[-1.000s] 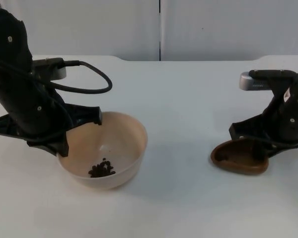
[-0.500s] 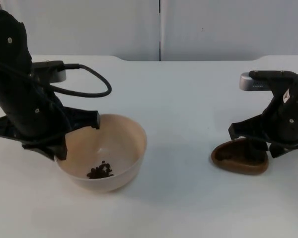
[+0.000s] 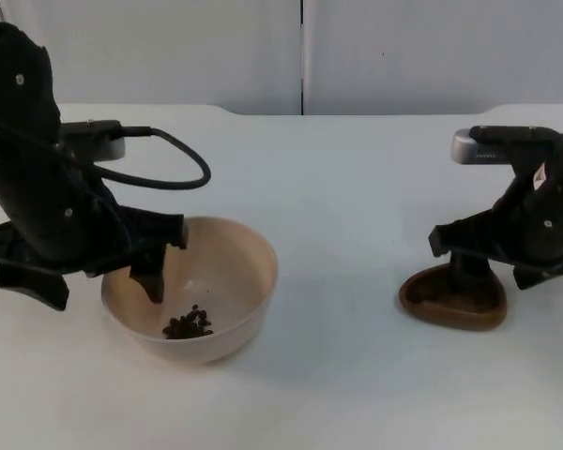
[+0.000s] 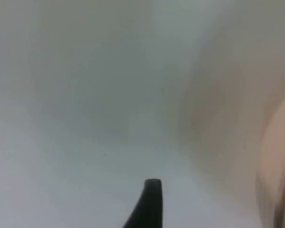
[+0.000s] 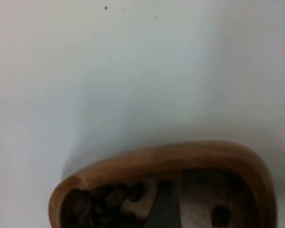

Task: Pick up the bowl with the left hand and pour the coffee beans from the cup into the bowl with the right hand.

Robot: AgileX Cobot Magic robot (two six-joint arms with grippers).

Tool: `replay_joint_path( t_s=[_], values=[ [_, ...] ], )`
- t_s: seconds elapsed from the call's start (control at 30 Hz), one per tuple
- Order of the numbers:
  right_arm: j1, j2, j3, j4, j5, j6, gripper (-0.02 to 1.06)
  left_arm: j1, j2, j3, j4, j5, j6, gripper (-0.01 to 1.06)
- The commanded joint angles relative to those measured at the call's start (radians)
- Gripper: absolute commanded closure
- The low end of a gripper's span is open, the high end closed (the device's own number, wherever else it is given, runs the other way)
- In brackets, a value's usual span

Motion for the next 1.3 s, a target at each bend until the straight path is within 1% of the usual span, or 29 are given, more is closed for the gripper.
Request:
replay_joint_path(
  t_s=[0.0,0.1,0.2,0.27,0.43,0.5,0.63,0.9,1.03,1.1,1.27],
  values=[
    [-0.003,-0.067,0.0,0.0,0.0,-0.009,0.39,0.002,-0.06,0.004,0.012,-0.014,0.003,0.26],
    [-0.003,-0.118,0.0,0.0,0.002,-0.016,0.39,0.002,-0.107,0.004,0.011,-0.028,0.003,0.26],
    [-0.003,-0.217,0.0,-0.042,0.027,-0.016,0.39,0.002,-0.199,0.004,0.009,-0.048,0.003,0.26],
    [-0.003,-0.256,0.0,-0.051,0.032,-0.016,0.39,0.002,-0.235,0.004,0.009,-0.053,0.003,0.26],
    [-0.003,-0.461,0.0,-0.051,0.055,-0.016,0.39,0.002,-0.411,0.004,0.011,-0.062,0.003,0.26],
    [-0.003,-0.495,0.0,-0.051,0.061,-0.016,0.39,0.002,-0.447,0.004,0.011,-0.062,0.003,0.26],
    [-0.003,-0.626,0.0,-0.051,0.07,-0.059,0.39,0.002,-0.57,0.004,0.011,-0.084,0.003,0.26],
    [-0.003,-0.708,0.0,-0.051,0.104,-0.061,0.39,0.002,-0.681,0.004,0.013,-0.091,0.025,0.26],
    [-0.003,-0.72,0.0,-0.044,0.135,-0.061,0.39,0.002,-0.715,0.004,0.013,-0.072,0.072,0.26],
    [-0.003,-0.722,0.0,-0.044,0.137,-0.061,0.39,0.002,-0.723,0.004,0.013,-0.065,0.08,0.26],
    [-0.003,-0.748,0.0,-0.044,0.146,-0.063,0.39,0.002,-0.749,0.004,0.013,-0.026,0.148,0.26]
  ],
)
